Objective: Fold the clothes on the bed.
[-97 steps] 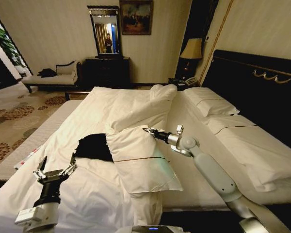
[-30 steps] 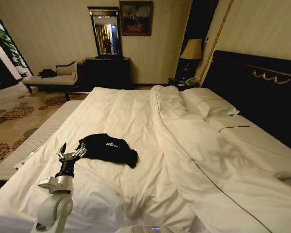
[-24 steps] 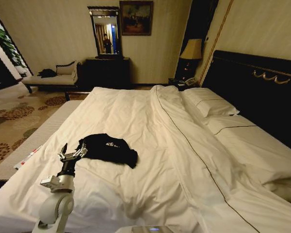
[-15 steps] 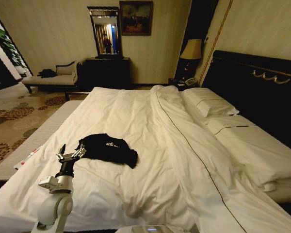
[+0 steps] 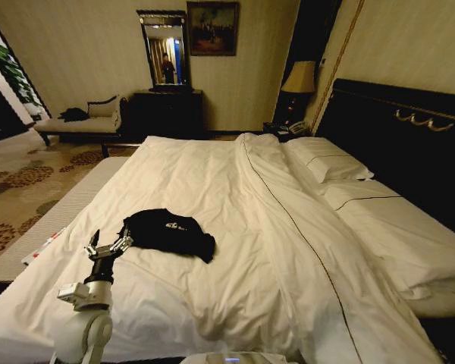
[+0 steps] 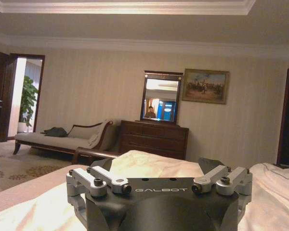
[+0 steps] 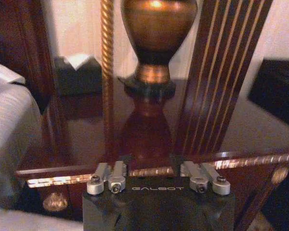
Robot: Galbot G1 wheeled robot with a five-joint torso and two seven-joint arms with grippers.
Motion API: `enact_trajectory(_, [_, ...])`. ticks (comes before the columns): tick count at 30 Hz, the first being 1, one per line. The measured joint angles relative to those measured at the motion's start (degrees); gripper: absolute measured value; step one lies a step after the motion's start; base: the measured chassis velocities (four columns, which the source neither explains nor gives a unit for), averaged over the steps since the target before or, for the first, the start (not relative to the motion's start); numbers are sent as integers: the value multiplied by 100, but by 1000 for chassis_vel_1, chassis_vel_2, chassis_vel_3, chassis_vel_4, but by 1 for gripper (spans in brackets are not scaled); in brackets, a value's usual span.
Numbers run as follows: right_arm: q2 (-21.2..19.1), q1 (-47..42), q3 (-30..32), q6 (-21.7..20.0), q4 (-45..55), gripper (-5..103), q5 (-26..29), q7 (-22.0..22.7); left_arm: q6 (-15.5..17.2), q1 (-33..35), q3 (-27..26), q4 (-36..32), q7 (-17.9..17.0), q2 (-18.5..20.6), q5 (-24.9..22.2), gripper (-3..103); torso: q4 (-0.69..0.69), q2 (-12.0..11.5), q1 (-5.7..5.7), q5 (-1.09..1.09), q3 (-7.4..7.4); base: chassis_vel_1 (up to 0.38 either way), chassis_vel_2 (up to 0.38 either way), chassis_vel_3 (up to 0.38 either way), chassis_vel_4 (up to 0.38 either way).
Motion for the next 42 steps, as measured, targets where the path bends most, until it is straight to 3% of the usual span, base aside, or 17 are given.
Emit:
enact_trajectory(2, [-29, -53, 57, -45, 158, 48, 66, 21, 0, 26, -2, -22, 0, -21, 22, 100, 0, 0, 0, -2, 0, 0, 0, 0, 0])
enact_trajectory(4, [-120, -156, 218, -88, 673, 65, 343, -64, 0, 102, -4, -103, 0, -76, 82, 100, -1, 0, 0, -2, 0, 0, 0, 0, 0])
enact_trajectory(7, [-194, -159, 247, -88, 987, 70, 477, -258, 0, 153, -6, -160, 0, -104, 111, 100, 0, 1, 0, -3, 0, 0, 0, 0, 0])
enact_trajectory(10, [-398, -28, -52, 111, 1344, 86, 282, -1052, 79, 312, -7, -307, -21, -136, 104, 100, 0, 0, 0, -1, 0, 0, 0, 0, 0])
enact_trajectory(11, [-398, -28, -52, 111, 1344, 86, 282, -1052, 79, 312, -7, -307, -21, -136, 104, 100, 0, 0, 0, -1, 0, 0, 0, 0, 0])
enact_trajectory(14, [-693, 92, -722, 568, 1481, 97, -348, -2498, 319, 514, 15, -499, -55, -154, 88, 100, 1, 0, 0, -1, 0, 0, 0, 0, 0])
enact_trajectory(15, [-693, 92, -722, 568, 1481, 97, -348, -2498, 319, 514, 15, -499, -55, -154, 88, 100, 1, 0, 0, -1, 0, 0, 0, 0, 0])
enact_trajectory(17, [-909, 232, -1337, 907, 1448, 99, -1112, -3712, 597, 694, 55, -623, -58, -154, 104, 100, 2, 0, 0, 0, 0, 0, 0, 0, 0])
enact_trajectory(18, [-948, 278, -1505, 1036, 1412, 100, -1354, -4070, 628, 752, 83, -632, -53, -147, 132, 100, 2, 0, 0, 0, 0, 0, 0, 0, 0])
enact_trajectory(19, [-948, 278, -1505, 1036, 1412, 100, -1354, -4070, 628, 752, 83, -632, -53, -147, 132, 100, 2, 0, 0, 0, 0, 0, 0, 0, 0])
enact_trajectory(20, [-1002, 355, -1801, 1237, 1353, 100, -1724, -4659, 626, 879, 165, -647, 3, -127, 241, 100, 0, 0, 0, -1, 0, 0, 0, 0, 0])
enact_trajectory(23, [-1141, 439, -2366, 1558, 1252, 100, -2134, -5529, 381, 1114, 275, -754, 298, -100, 422, 100, 1, 0, 0, -1, 0, 0, 0, 0, 0])
enact_trajectory(25, [-1236, 460, -2590, 1643, 1205, 100, -2224, -5730, 256, 1170, 283, -850, 456, -99, 423, 100, 0, 0, 0, -1, 0, 0, 0, 0, 0])
enact_trajectory(30, [-1878, 611, -3053, 2266, 797, 100, -2861, -6941, -205, 1354, 307, -1175, 812, -144, 463, 100, -1, 0, 0, 0, 0, 0, 0, 0, 0])
enact_trajectory(34, [-2085, 686, -3252, 2444, 670, 100, -2999, -7310, -360, 1463, 359, -1254, 853, -225, 581, 100, 2, 0, 0, 0, 1, 0, 0, 0, 0])
enact_trajectory(39, [-2161, 675, -3372, 2278, 968, 100, -2650, -7105, -562, 1566, 412, -1314, 890, -299, 807, 100, 0, 0, 0, 0, 0, 0, 0, 0, 0])
enact_trajectory(42, [-2286, 610, -3221, 2059, 1174, 100, -2579, -7024, -508, 1578, 389, -1388, 871, -315, 812, 100, 0, 0, 0, -2, 0, 0, 0, 0, 0])
